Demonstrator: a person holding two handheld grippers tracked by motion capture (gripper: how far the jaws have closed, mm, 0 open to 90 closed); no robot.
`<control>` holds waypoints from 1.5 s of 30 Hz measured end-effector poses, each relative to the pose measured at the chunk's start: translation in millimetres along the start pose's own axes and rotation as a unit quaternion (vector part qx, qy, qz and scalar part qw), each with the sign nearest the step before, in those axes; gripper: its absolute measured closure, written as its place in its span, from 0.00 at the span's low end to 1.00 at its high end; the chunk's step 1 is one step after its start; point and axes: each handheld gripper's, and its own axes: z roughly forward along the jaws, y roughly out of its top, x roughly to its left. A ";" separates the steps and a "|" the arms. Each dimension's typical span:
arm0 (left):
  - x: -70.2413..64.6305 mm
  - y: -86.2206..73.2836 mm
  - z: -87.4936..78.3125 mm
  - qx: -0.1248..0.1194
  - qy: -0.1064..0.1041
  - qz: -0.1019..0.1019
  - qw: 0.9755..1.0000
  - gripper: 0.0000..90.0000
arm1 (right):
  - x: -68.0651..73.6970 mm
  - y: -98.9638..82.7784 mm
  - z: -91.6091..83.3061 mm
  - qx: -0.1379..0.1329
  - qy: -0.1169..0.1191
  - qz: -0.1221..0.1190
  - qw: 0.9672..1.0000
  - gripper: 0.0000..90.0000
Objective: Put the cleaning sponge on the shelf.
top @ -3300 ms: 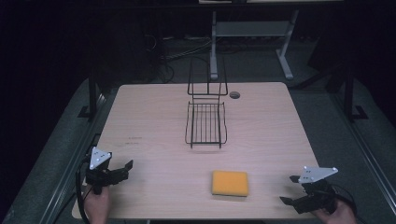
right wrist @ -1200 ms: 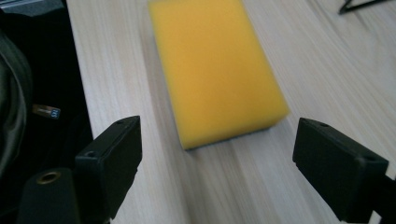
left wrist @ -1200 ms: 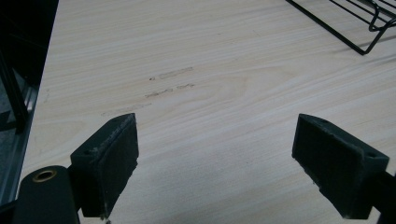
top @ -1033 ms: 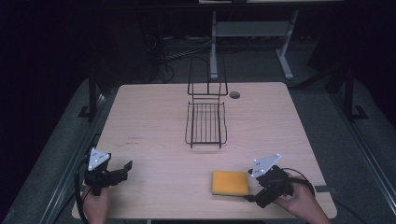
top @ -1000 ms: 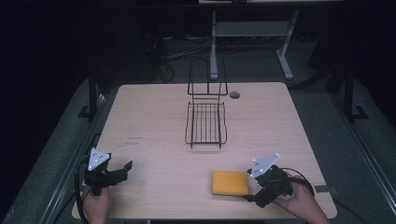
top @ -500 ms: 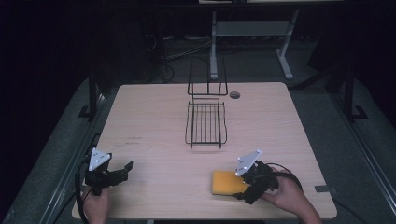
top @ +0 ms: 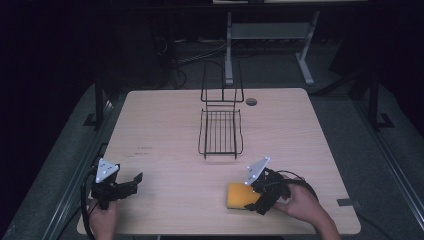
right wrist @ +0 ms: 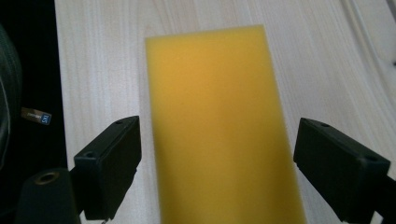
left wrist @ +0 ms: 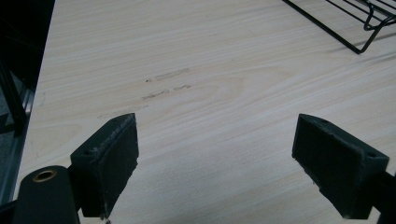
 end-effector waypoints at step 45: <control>0.1 0.5 0.4 0.000 -0.006 0.003 1.000 0.16 | -6.7 2.7 25.5 0.033 0.024 -0.018 0.999 0.20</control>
